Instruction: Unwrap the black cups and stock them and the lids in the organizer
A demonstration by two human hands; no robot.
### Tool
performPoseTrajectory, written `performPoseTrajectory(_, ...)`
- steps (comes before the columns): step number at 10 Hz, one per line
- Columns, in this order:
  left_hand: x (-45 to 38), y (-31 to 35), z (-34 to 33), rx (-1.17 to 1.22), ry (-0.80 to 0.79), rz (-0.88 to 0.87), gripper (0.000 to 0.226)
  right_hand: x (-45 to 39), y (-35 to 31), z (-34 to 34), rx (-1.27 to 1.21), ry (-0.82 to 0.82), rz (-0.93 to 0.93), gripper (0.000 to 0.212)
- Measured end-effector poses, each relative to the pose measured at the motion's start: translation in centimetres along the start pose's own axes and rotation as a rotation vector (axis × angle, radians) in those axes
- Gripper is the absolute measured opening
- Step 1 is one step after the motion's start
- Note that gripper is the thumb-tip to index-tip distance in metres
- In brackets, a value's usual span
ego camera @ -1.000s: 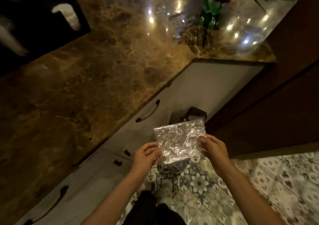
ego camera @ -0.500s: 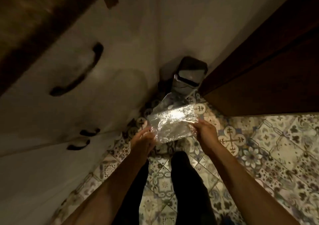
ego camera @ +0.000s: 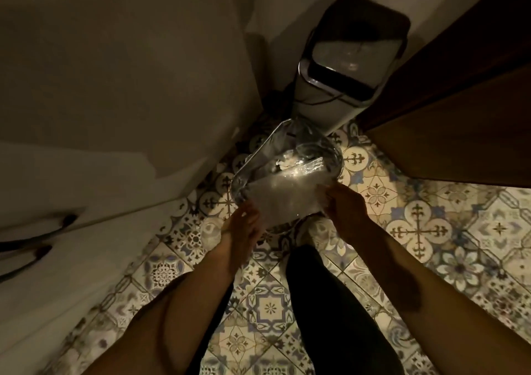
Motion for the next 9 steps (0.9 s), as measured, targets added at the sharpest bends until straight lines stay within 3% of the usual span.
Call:
performPoseTrajectory(1, -1.6, -0.7, -0.7, 0.262, -0.070, 0.097, 0.029, -1.3, 0.2, 0.4, 0.079, -0.030, -0.005, 0.028)
performPoseTrajectory(2, -1.8, -1.5, -0.7, 0.299, -0.055, 0.116, 0.016, -2.3, 0.3, 0.6, 0.063, -0.018, -0.021, 0.018)
performPoseTrajectory(3, -1.3, -1.6, -0.5, 0.426, -0.062, 0.129, 0.028, -1.9, 0.3, 0.8, -0.060, -0.067, -0.068, 0.023)
performPoseTrajectory(4, -0.7, -1.4, -0.7, 0.531, -0.043, 0.152, 0.037, -1.6, -0.2, 0.9, -0.116, -0.073, -0.114, 0.050)
performPoseTrajectory(7, 2.6, 0.0, -0.5, 0.643, -0.073, 0.193, 0.045, 2.0, -2.8, 0.6, -0.063, -0.061, -0.150, 0.053)
performPoseTrajectory(9, 8.7, 2.4, -0.4, 0.580, -0.118, 0.074, 0.046, 7.4, -5.7, 0.1, -0.008, -0.098, -0.146, 0.063)
Point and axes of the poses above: each hand's wrist, its own x-axis away from the middle knuckle, its own z-axis out of the back of the hand, y = z × x, the point moved 1 cm from there along -x, towards the middle knuckle, and after that the axes turned 7 degrees about -x, right-handed, at the moved point
